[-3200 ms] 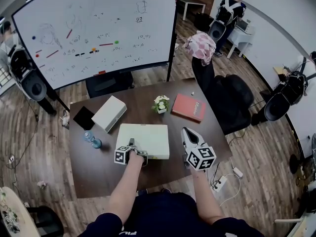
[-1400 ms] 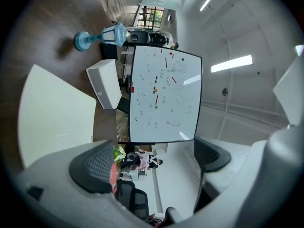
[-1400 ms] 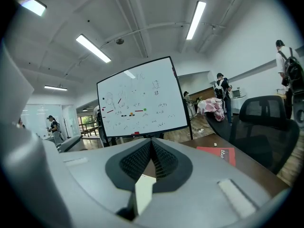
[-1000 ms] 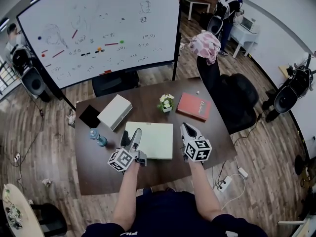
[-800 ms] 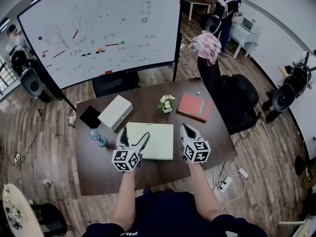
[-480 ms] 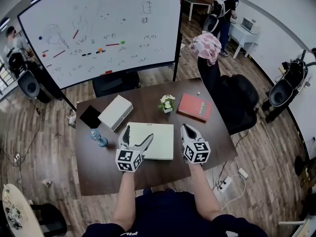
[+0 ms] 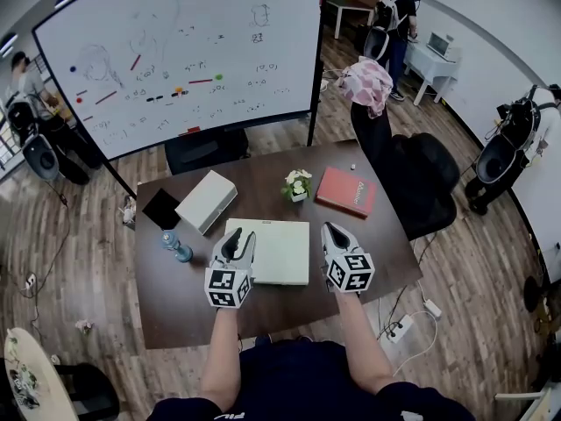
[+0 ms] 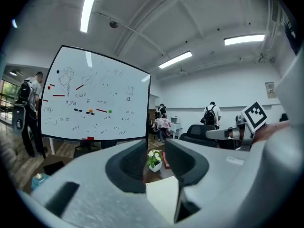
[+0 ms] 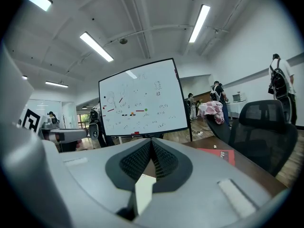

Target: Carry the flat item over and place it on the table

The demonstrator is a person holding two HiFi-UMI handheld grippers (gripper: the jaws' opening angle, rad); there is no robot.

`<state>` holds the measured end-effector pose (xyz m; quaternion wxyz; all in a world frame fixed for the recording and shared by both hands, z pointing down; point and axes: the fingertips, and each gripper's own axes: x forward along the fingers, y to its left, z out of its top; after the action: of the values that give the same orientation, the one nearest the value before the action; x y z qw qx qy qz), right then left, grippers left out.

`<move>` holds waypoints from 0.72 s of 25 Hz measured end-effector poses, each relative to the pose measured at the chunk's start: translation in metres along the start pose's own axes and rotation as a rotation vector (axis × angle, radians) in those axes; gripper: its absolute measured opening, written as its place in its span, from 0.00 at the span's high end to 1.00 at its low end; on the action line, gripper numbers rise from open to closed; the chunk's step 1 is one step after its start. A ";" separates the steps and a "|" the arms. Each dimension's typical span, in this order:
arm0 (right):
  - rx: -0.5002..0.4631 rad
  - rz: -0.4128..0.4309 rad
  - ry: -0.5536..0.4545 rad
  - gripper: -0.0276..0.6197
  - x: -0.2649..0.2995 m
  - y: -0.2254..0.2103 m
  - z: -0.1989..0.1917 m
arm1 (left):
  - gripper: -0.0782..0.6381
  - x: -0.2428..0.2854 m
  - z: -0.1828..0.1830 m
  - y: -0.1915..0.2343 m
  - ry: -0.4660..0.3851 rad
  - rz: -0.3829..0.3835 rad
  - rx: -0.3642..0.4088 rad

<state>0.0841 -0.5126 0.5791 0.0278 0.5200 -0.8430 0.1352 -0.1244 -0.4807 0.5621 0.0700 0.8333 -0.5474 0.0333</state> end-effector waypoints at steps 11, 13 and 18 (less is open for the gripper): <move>-0.018 0.019 -0.006 0.94 -0.001 0.010 0.003 | 0.89 -0.003 0.008 -0.007 -0.019 -0.025 0.039; -0.019 0.019 -0.006 0.95 -0.001 0.010 0.003 | 0.89 -0.004 0.010 -0.011 -0.024 -0.045 0.042; -0.025 0.017 0.000 0.95 -0.004 0.009 0.003 | 0.89 -0.005 0.006 -0.018 -0.013 -0.064 0.061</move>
<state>0.0780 -0.5058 0.5741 0.0332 0.5125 -0.8489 0.1248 -0.1099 -0.4704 0.5543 0.0420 0.8522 -0.5198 0.0426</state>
